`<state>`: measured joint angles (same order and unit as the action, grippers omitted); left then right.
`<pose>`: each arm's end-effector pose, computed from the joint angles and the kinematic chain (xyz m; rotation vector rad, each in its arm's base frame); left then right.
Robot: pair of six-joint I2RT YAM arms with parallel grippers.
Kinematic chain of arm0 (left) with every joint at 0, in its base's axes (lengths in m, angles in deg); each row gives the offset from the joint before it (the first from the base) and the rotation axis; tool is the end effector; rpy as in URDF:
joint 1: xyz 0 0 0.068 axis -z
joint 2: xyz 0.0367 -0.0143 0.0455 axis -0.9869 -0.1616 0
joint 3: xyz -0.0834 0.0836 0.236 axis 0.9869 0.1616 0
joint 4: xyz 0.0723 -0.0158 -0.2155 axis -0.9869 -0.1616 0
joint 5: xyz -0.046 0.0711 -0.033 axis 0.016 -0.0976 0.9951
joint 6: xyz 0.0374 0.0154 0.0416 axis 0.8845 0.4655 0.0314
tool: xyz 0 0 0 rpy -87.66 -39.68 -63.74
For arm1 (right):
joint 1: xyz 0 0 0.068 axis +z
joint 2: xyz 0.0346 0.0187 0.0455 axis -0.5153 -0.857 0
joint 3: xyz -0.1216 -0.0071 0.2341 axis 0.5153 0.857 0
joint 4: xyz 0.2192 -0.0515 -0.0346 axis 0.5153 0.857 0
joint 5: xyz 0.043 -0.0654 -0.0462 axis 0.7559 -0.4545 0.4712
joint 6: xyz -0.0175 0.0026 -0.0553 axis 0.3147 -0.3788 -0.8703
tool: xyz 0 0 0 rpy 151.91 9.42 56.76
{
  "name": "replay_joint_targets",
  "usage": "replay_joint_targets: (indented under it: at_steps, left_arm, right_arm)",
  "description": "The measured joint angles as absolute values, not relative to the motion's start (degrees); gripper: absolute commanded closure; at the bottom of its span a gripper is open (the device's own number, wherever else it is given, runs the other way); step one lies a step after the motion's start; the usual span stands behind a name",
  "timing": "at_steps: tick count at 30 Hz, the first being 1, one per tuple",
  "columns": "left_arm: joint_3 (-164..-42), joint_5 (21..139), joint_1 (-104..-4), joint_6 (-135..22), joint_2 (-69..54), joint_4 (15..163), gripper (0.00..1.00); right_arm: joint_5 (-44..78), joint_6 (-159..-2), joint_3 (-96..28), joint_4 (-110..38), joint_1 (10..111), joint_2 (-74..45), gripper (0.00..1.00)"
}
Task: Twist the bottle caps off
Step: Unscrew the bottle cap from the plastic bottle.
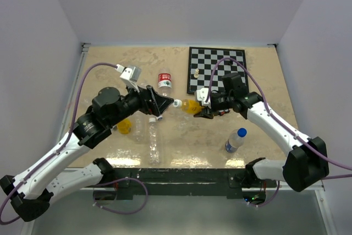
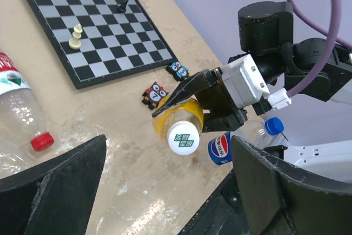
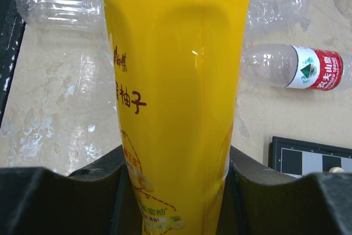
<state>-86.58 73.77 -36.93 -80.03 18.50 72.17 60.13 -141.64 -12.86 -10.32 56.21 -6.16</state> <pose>0.1211 -0.1184 0.3724 0.1703 1.8273 -1.0344 0.1973 0.1285 0.2769 -1.6411 1.3376 0.7390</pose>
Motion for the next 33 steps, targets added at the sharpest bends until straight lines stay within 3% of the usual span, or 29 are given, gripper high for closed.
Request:
replay_joint_targets:
  at_steps: [17, 33]
  left_arm:
    - [-85.3, 78.5, -36.9, -52.6, 27.8, 69.9, 0.0]
    - [-84.4, 83.0, -36.9, -43.4, 28.9, 69.8, 0.0]
  right_arm:
    - [59.9, -142.0, -12.9, -10.1, 56.2, -6.2, 1.0]
    - [59.9, -142.3, -12.9, -10.1, 56.2, -6.2, 1.0]
